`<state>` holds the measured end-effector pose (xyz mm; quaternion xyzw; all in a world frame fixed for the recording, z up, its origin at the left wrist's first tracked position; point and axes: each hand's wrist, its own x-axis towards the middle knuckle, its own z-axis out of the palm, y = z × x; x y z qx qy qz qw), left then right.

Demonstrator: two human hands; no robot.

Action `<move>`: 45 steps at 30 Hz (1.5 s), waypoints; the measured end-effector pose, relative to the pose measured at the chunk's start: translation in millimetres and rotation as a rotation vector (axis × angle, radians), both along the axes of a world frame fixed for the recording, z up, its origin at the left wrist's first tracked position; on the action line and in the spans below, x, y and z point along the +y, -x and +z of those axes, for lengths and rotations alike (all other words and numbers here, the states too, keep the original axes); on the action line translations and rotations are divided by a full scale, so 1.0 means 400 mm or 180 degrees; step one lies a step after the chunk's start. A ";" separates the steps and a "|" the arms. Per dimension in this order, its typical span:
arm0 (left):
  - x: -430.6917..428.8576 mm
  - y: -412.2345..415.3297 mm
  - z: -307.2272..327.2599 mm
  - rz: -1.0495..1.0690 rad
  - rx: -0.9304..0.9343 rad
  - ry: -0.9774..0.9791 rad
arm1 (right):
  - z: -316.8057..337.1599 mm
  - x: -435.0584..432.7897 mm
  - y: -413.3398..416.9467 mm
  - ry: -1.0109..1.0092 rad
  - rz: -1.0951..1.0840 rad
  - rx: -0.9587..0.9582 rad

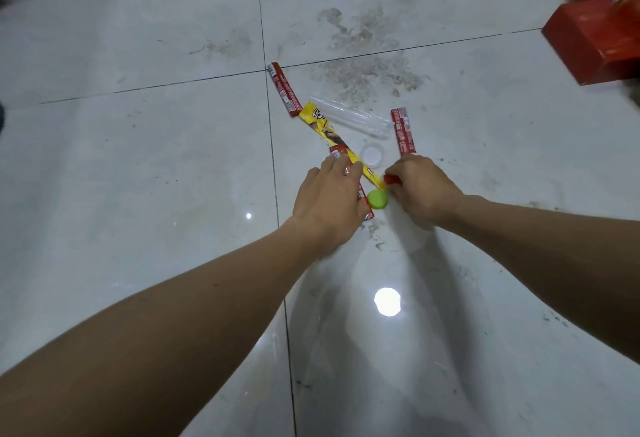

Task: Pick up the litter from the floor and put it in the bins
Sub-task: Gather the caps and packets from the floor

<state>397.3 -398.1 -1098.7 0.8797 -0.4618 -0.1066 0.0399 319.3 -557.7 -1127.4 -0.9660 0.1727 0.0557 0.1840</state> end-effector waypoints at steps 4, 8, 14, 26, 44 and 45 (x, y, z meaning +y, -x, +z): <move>-0.020 0.015 -0.026 0.0013 0.0207 0.0166 | 0.006 -0.007 0.015 -0.0222 -0.0157 -0.0257; -0.031 0.025 -0.048 0.0231 0.0474 0.0433 | 0.008 -0.017 0.028 -0.0367 -0.0188 -0.0406; -0.048 0.034 -0.068 0.0374 0.0523 0.0620 | -0.004 -0.035 0.047 -0.0213 -0.0363 -0.0583; -0.038 0.030 -0.039 0.0327 0.0394 0.0703 | 0.090 -0.009 0.077 -0.0250 -0.0525 -0.0830; 0.317 -0.190 0.351 0.0712 -0.0098 0.1662 | 0.381 0.314 -0.144 -0.1054 -0.0457 -0.1688; 0.348 -0.208 0.377 0.0755 -0.0175 0.1683 | 0.400 0.344 -0.168 -0.1112 -0.0409 -0.1758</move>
